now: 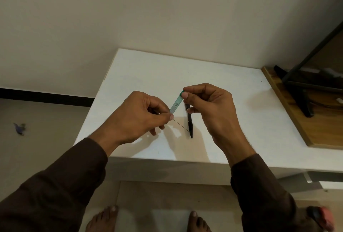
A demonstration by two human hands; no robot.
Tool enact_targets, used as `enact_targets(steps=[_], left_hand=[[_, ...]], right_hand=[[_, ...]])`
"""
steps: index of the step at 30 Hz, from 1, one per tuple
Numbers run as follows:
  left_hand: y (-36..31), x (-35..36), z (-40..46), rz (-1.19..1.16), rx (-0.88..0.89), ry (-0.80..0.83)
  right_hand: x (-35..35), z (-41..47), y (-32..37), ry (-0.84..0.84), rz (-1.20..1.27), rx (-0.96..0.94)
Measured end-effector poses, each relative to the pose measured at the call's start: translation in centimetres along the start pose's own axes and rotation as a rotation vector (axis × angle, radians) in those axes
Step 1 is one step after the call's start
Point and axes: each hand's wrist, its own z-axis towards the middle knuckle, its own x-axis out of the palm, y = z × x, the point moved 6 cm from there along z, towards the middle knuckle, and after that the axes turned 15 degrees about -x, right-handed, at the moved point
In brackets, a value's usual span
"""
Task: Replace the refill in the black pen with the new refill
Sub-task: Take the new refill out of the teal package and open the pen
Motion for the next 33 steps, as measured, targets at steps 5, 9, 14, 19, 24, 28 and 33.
enact_targets(steps=[5,9,14,19,24,28,33], left_hand=[[0.1,-0.3,0.1,-0.008,-0.003,-0.005],[0.2,-0.4,0.1,-0.007,-0.004,-0.015],[0.2,-0.5,0.2,-0.007,-0.003,-0.036],[0.2,-0.4,0.2,-0.018,-0.005,-0.031],[0.0,-0.5,0.0,-0.05,-0.012,-0.022],[-0.1,-0.6,-0.1,-0.065,-0.014,-0.021],[0.4,-1.6,-0.2,-0.049,-0.039,0.006]], right_hand=[[0.0,0.0,0.0,0.007,0.018,0.01],[-0.1,0.1,0.1,0.015,-0.004,0.007],[-0.3,0.1,0.1,0.016,-0.034,0.004],[-0.1,0.0,0.0,0.022,-0.027,0.01],[0.3,-0.1,-0.1,0.03,-0.025,0.02],[1.2,-0.3,-0.1,0.062,-0.046,0.01],[1.3,0.0,-0.8,-0.046,-0.031,0.05]])
